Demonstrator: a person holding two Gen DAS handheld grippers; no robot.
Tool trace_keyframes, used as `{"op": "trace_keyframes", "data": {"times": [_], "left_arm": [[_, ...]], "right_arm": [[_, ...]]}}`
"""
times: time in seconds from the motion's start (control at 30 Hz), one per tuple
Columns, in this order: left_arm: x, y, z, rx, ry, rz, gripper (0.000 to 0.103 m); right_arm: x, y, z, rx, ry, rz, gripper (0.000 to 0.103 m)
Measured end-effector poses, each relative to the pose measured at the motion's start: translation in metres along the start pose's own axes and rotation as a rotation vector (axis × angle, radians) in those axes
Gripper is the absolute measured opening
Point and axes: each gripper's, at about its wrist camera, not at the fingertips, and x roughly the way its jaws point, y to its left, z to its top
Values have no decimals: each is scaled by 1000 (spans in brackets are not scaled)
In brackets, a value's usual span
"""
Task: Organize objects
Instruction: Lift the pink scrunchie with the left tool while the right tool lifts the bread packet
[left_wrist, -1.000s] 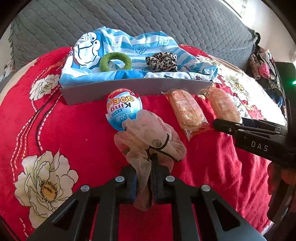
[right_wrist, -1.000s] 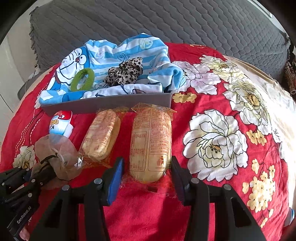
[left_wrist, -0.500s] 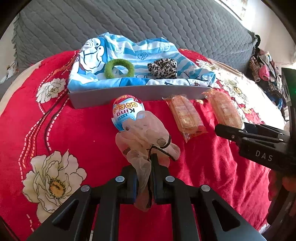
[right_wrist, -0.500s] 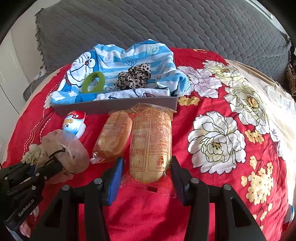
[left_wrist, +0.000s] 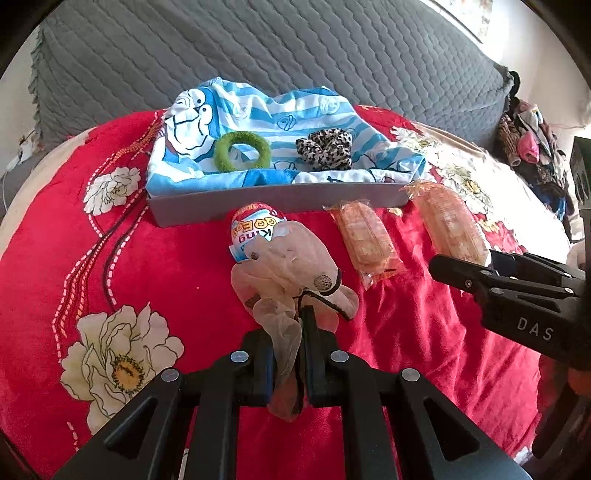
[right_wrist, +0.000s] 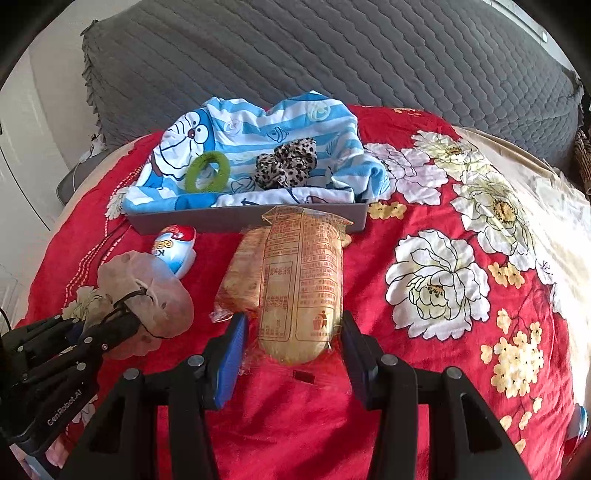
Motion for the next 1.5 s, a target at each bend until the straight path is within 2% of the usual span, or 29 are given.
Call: {"op": "trace_keyframes", "data": {"times": [0.87,1.5], "left_arm": [[-25,-2,11,-23,-43,40,12],[-32,8,35,-50,-82,65,12]], "right_arm": [[-35,30,0,-37,-50,32,50],[-46,42,27,-41,-95,46,50]]}}
